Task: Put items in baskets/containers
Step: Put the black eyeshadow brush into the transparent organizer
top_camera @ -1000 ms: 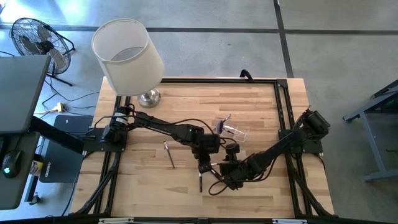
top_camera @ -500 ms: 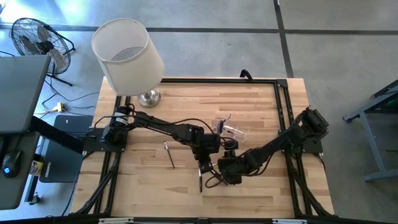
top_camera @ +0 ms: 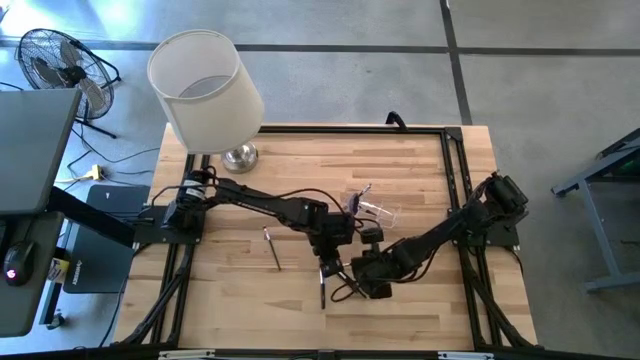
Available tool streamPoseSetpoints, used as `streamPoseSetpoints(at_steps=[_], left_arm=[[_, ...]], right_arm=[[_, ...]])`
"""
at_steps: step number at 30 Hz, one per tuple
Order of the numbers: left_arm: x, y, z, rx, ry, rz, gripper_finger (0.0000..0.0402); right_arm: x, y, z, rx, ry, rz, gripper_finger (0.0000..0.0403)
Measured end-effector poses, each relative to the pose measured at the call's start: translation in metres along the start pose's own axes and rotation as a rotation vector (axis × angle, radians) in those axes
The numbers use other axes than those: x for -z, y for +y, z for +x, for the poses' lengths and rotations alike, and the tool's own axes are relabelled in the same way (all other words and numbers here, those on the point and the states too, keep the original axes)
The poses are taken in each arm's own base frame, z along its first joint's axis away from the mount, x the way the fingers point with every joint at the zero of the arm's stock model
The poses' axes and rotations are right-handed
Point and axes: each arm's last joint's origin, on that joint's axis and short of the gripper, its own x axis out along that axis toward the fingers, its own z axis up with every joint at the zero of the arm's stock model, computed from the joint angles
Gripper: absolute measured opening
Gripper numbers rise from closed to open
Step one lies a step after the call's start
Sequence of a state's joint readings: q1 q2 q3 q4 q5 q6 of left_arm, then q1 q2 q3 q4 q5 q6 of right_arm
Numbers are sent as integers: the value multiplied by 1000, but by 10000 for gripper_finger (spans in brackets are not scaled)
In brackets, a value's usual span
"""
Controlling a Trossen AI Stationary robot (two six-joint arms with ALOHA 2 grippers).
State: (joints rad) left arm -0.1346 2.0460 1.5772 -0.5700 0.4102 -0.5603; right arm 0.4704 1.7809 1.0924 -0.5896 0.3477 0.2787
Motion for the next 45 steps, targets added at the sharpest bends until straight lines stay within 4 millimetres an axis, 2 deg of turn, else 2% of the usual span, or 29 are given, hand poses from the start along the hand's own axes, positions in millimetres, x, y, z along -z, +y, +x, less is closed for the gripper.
streamPoseSetpoints(at_steps=[4, 8, 15, 21, 26, 34, 40, 42, 45], left_arm=[[-1, -1, 0, 1, -17, 15, 6], [-2, -1, 0, -7, -35, 27, 26], [-5, -1, -1, -14, -65, 46, 97], [-9, 14, -12, -9, -24, 22, 146], [-8, 16, -49, -76, -45, 53, 151], [7, -4, -95, -311, -150, 199, 152], [20, -10, -95, -379, -103, 227, 152], [21, -15, -94, -385, -126, 238, 152], [26, -10, -86, -394, -115, 203, 152]], right_arm=[[0, 0, 0, -12, 7, 52, 23], [1, 0, 0, -33, 16, 114, 11], [5, 5, 1, -27, 11, 265, 11], [20, 19, -1, 15, 34, 457, 15], [34, 40, -9, 53, 7, 681, 10], [54, 73, -27, 77, -138, 980, 10], [58, 76, -31, 109, -205, 1002, 10], [60, 71, -30, 122, -238, 1008, 10], [75, 58, -27, 64, -307, 1048, 10]])
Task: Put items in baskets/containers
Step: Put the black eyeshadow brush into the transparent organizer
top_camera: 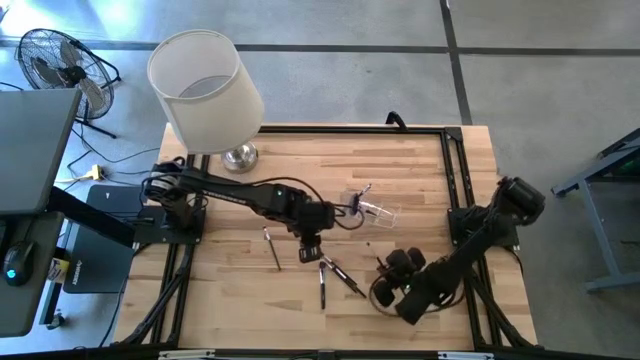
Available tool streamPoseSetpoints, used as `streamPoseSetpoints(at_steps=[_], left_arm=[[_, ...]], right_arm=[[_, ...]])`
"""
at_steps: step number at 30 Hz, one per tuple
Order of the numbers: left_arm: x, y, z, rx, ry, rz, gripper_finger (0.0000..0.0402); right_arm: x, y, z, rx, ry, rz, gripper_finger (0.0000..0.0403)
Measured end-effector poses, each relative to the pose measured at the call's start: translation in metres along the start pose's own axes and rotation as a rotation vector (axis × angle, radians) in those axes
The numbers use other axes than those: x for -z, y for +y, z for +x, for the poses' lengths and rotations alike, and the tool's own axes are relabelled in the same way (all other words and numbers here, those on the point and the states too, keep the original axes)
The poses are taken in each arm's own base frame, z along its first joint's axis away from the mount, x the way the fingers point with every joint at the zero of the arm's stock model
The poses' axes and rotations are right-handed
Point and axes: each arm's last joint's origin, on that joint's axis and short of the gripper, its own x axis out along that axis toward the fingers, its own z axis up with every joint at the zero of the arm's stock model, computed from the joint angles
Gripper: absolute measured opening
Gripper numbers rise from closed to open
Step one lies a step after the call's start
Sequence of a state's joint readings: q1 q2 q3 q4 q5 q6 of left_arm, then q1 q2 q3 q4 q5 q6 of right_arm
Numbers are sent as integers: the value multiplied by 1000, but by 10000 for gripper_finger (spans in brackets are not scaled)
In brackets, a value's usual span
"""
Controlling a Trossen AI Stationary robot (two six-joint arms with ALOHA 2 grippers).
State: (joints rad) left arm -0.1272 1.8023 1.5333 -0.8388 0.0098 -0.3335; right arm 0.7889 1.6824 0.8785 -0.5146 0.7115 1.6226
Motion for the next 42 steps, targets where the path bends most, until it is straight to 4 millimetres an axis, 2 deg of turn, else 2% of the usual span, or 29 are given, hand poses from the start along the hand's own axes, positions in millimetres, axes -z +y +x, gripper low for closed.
streamPoseSetpoints(at_steps=[3, 6, 9, 14, 19, 24, 32, 37, 42], left_arm=[[4, 3, 6, -9, 16, -56, 152], [8, 4, 9, -31, 35, -107, 152], [7, 4, 9, -44, 16, -135, 152], [1, 5, 9, -84, -60, -180, 152], [-6, 11, 8, -70, -119, -267, 152], [-8, 16, 8, -86, -126, -336, 152], [-10, 15, 8, -81, -157, -388, 152], [-10, 15, 8, -78, -162, -392, 152], [-11, 15, 8, -72, -172, -415, 152]], right_arm=[[-5, -23, 1, -162, -80, 72, 10], [-14, -50, -4, -316, -242, 133, 10], [-24, -81, -8, -402, -405, 162, 10], [-44, -136, -5, -484, -559, 212, 10], [-75, -139, -1, -504, -619, -39, 10], [-91, -149, 8, -465, -650, -134, 10], [-91, -160, 24, -431, -535, -237, 10], [-93, -162, 27, -418, -527, -286, 10], [-93, -165, 30, -387, -504, -295, 28]])
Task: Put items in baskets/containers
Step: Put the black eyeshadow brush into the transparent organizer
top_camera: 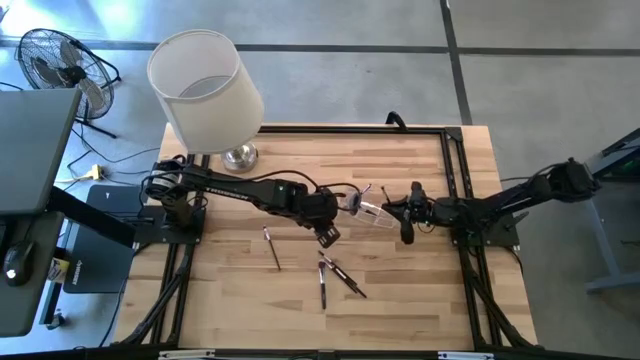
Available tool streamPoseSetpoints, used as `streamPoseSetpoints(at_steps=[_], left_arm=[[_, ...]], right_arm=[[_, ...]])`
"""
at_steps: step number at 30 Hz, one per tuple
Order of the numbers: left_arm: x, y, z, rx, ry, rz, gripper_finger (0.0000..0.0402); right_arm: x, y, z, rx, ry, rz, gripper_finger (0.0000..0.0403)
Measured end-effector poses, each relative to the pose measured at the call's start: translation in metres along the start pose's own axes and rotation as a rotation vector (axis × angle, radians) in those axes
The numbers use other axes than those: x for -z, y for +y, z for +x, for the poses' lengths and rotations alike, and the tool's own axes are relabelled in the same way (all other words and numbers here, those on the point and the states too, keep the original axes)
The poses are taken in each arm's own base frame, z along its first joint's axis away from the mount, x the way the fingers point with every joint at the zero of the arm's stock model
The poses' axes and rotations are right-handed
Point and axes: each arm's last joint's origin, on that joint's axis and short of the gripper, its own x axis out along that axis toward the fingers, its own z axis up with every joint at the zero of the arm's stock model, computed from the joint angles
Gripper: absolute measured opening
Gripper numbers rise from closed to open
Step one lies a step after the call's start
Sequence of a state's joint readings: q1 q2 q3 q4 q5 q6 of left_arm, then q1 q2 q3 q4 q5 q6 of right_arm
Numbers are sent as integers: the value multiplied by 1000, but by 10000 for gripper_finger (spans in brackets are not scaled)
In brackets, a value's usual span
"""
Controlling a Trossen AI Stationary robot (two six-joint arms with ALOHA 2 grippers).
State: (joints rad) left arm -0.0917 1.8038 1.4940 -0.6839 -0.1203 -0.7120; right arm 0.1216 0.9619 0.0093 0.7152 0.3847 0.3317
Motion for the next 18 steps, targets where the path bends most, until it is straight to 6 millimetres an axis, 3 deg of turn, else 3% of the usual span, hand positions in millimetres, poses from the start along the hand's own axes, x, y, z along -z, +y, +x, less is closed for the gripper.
streamPoseSetpoints(at_steps=[18], left_arm=[[0, -1, 0, 19, 10, -1, 152]], right_arm=[[-1, -2, 1, -8, 3, 11, 11]])
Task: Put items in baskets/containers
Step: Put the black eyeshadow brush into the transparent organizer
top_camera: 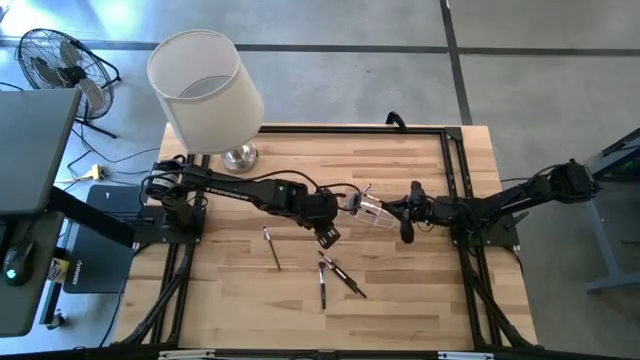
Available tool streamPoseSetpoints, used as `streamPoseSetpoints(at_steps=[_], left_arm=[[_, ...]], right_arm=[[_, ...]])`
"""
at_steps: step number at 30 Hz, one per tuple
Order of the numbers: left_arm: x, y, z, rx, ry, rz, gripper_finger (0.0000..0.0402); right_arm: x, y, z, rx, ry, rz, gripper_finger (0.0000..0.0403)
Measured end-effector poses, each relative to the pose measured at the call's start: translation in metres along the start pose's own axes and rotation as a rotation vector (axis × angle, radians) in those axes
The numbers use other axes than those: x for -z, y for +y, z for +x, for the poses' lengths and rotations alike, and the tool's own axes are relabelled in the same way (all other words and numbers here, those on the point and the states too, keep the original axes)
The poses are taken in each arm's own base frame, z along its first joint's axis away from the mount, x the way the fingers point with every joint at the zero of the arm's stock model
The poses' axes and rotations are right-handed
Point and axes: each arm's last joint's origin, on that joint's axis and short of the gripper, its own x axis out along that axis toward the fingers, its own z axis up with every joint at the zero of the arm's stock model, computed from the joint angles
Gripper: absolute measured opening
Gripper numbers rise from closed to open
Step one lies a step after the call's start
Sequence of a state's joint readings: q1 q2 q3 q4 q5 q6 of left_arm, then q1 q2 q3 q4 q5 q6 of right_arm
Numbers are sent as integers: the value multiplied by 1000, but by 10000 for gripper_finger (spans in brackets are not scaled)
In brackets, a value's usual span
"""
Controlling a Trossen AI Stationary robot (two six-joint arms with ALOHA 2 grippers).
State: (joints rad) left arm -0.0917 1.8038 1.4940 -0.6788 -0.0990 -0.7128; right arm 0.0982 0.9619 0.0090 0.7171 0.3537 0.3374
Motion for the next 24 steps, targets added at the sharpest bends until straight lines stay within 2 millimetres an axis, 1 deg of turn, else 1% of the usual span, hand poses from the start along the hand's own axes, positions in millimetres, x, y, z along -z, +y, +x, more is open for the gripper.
streamPoseSetpoints(at_steps=[6, 9, 10, 12, 14, 16, 17, 19, 21, 23, 24], left_arm=[[-1, -1, 0, 6, -19, 20, 152], [-5, -3, 0, 1, -73, 48, 152], [-6, -4, -3, -4, -101, 55, 152], [-6, -7, -20, -26, -171, 99, 152], [-13, -12, -40, -13, -285, 118, 152], [-8, -12, -60, -41, -318, 160, 152], [-6, -13, -65, -62, -336, 181, 152], [-6, -14, -73, -73, -394, 184, 152], [7, -7, -79, -87, -390, 195, 152], [14, -4, -79, -14, -467, 140, 152], [23, 0, -77, 15, -487, 119, 152]], right_arm=[[-15, 6, -1, -82, -136, 49, 9], [-20, 8, -2, -115, -181, 64, 8], [-23, 9, -1, -126, -190, 60, 8], [-30, 13, 0, -149, -216, 53, 8], [-37, 16, 2, -159, -242, 57, 8], [-43, 19, 3, -163, -257, 40, 8], [-46, 20, 4, -165, -266, 33, 8], [-49, 22, 4, -169, -278, 16, 8], [-52, 24, 4, -173, -286, 5, 8], [-52, 25, 4, -179, -286, 3, 9], [-52, 25, 4, -180, -287, 3, 9]])
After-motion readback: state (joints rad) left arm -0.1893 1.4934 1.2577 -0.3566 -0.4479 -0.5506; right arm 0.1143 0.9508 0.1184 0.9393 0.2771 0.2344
